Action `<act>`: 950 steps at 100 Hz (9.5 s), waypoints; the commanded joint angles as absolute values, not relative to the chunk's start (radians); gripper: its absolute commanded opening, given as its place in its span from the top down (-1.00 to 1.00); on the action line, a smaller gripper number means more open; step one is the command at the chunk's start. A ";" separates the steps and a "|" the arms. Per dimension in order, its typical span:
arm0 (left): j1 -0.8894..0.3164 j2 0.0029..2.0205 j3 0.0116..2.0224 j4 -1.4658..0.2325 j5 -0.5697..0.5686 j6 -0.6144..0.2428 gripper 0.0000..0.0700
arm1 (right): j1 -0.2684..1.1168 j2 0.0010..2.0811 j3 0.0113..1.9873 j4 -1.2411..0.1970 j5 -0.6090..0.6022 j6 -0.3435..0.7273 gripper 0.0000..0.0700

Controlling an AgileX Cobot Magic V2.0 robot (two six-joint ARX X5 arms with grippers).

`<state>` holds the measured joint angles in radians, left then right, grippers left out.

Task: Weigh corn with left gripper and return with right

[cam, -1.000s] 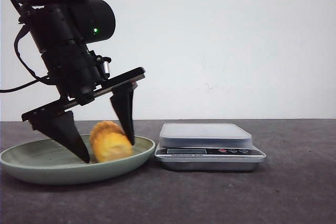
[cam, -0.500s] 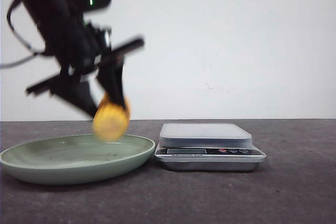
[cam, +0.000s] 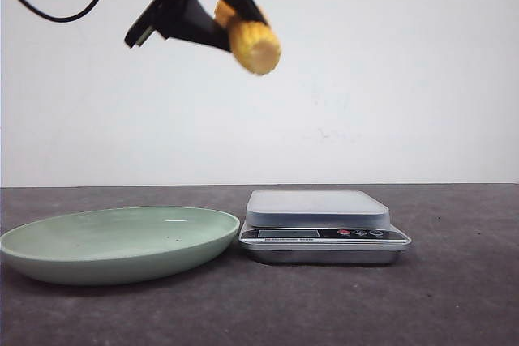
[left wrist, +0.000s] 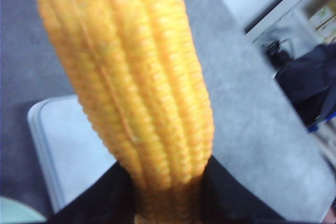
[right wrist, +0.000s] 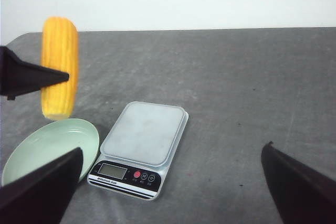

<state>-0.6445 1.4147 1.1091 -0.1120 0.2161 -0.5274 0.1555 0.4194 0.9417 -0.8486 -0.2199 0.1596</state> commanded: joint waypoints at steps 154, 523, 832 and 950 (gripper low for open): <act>-0.687 2.050 1.612 -0.636 0.324 -0.547 -0.69 | 0.157 0.424 0.948 -0.848 -0.137 0.150 -0.95; -0.728 0.953 2.247 -1.466 -0.232 -0.187 -1.00 | 0.552 1.729 1.212 -0.452 0.025 0.609 1.00; -0.728 0.951 2.240 -1.466 -0.345 -0.170 1.00 | 1.190 0.973 0.937 -0.043 0.651 -0.010 0.98; -0.728 0.951 2.239 -1.466 -0.344 -0.176 1.00 | 1.140 0.797 0.921 -0.157 0.627 -0.031 0.98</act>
<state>-0.7204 0.9432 2.2181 -1.4223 -0.3420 -0.1753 1.1557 0.8188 0.9089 -0.1120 0.6262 -0.0441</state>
